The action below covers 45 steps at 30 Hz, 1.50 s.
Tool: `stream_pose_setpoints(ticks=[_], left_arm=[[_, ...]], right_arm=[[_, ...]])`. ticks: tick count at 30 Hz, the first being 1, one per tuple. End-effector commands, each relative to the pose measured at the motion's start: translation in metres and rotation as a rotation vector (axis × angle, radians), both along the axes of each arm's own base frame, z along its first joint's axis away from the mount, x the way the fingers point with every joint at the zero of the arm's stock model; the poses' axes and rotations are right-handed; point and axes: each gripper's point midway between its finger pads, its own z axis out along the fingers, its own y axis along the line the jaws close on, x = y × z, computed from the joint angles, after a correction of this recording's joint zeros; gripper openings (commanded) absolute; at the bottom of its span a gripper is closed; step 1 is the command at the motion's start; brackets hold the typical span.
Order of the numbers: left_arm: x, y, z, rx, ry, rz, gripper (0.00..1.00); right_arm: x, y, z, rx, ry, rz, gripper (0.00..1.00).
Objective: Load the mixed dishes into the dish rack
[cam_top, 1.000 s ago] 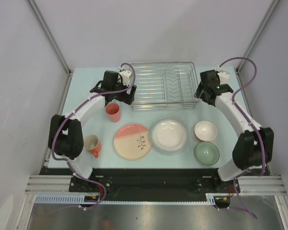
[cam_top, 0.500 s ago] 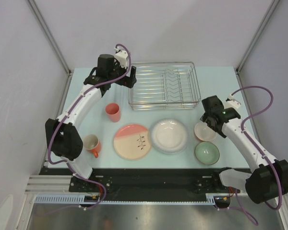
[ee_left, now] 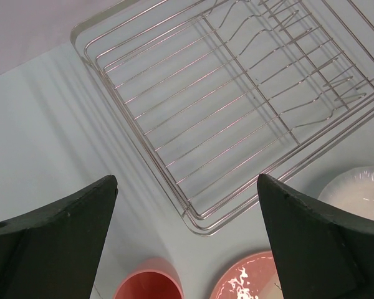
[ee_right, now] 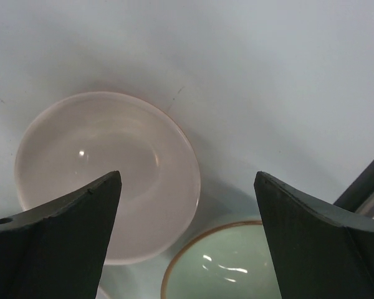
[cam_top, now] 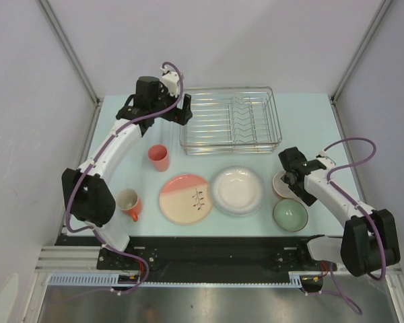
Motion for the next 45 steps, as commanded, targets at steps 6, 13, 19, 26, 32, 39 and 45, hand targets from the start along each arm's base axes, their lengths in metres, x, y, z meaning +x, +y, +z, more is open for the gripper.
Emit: stream_pose_setpoints(ticks=[6, 13, 19, 26, 32, 39, 45], left_arm=[[-0.019, -0.003, 0.037, -0.066, -0.066, -0.025, 1.00], [-0.023, 0.000, 0.035, -0.059, -0.062, -0.018, 1.00], [-0.026, 0.001, 0.037, -0.060, -0.070, -0.016, 1.00], [-0.026, 0.002, 0.042, -0.060, -0.082, -0.017, 0.99], [-0.025, 0.003, 0.039, -0.053, -0.081, -0.012, 1.00], [-0.021, 0.005, 0.029, -0.031, -0.070, -0.007, 1.00], [-0.018, 0.004, 0.027, -0.049, -0.056, -0.010, 1.00]], right_arm=[[0.020, -0.020, -0.035, 0.019, -0.035, -0.083, 0.92], [0.032, -0.018, -0.049, 0.068, -0.057, -0.057, 0.78], [0.046, -0.010, -0.043, 0.109, -0.106, -0.013, 0.62], [0.045, -0.012, -0.045, 0.136, -0.092, -0.003, 0.18], [0.045, -0.019, -0.015, 0.072, -0.148, 0.017, 0.00], [0.041, -0.022, 0.062, -0.154, -0.247, 0.050, 0.00], [0.048, -0.036, 0.136, -0.318, -0.361, 0.019, 0.00]])
